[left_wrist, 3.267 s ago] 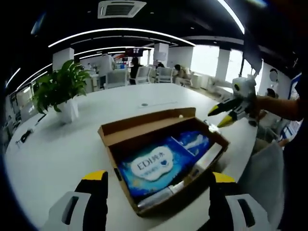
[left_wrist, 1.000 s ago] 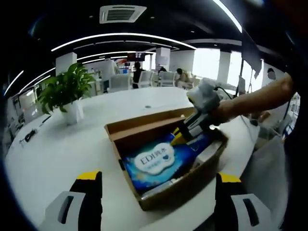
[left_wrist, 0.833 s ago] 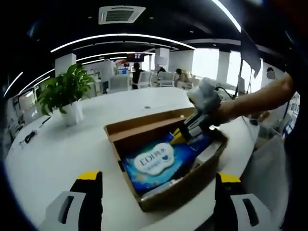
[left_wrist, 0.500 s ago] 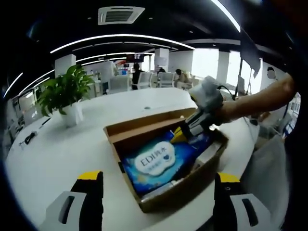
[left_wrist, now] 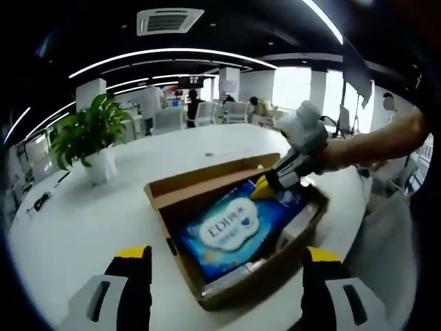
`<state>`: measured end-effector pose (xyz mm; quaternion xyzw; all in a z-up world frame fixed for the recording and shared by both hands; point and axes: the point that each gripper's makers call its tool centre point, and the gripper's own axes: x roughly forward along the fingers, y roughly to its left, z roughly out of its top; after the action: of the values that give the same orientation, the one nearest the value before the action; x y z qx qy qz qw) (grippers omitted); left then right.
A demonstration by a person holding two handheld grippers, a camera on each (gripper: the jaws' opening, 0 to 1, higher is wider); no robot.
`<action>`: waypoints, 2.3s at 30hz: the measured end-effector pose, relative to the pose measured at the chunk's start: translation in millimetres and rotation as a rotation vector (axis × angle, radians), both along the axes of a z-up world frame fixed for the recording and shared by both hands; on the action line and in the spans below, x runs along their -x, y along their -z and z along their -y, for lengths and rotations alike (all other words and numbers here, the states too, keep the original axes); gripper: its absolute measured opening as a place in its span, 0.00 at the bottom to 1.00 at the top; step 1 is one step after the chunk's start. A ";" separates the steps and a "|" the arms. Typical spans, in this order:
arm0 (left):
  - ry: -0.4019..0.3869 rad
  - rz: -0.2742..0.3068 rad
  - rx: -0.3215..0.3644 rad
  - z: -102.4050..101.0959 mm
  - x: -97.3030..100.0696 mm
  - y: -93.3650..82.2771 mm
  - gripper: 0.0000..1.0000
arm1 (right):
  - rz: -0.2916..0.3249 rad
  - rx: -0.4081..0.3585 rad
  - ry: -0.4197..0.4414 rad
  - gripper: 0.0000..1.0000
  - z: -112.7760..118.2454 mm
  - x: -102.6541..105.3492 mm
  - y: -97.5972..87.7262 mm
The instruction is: Operate the shoe box by opening the lid, removing the specified soft item, and placing it in the target area until the item is outside and the box remains undamaged.
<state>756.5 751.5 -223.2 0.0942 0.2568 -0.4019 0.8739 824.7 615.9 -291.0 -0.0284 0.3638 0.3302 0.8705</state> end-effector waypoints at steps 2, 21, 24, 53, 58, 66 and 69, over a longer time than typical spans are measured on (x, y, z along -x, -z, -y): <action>0.002 0.006 0.001 1.9 -2.2 -1.0 0.86 | 0.002 -0.002 0.010 0.00 2.8 -2.4 0.0; -0.001 -0.063 -0.041 22.7 -17.4 14.9 0.53 | 0.001 -0.003 0.068 0.00 38.3 5.6 -9.8; -0.004 -0.081 -0.041 29.6 -19.5 16.6 0.50 | -0.002 0.000 0.073 0.00 42.3 8.1 -11.2; 0.005 -0.327 -0.045 60.7 -33.3 78.6 0.29 | 0.017 0.065 0.066 0.00 65.4 17.9 -13.2; -0.004 -0.387 -0.019 65.0 -37.2 91.0 0.28 | 0.024 0.074 0.058 0.00 66.1 19.1 -13.2; -0.059 -0.473 0.055 74.6 -35.4 95.5 0.23 | 0.025 0.068 0.062 0.00 67.5 21.2 -10.9; -0.072 -0.486 0.067 75.8 -36.0 96.4 0.21 | 0.026 0.062 0.066 0.00 67.7 21.3 -10.9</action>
<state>792.5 675.7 -319.6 -0.0435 0.4492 -0.3896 0.8028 803.4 548.2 -280.1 -0.0478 0.3633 0.2893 0.8843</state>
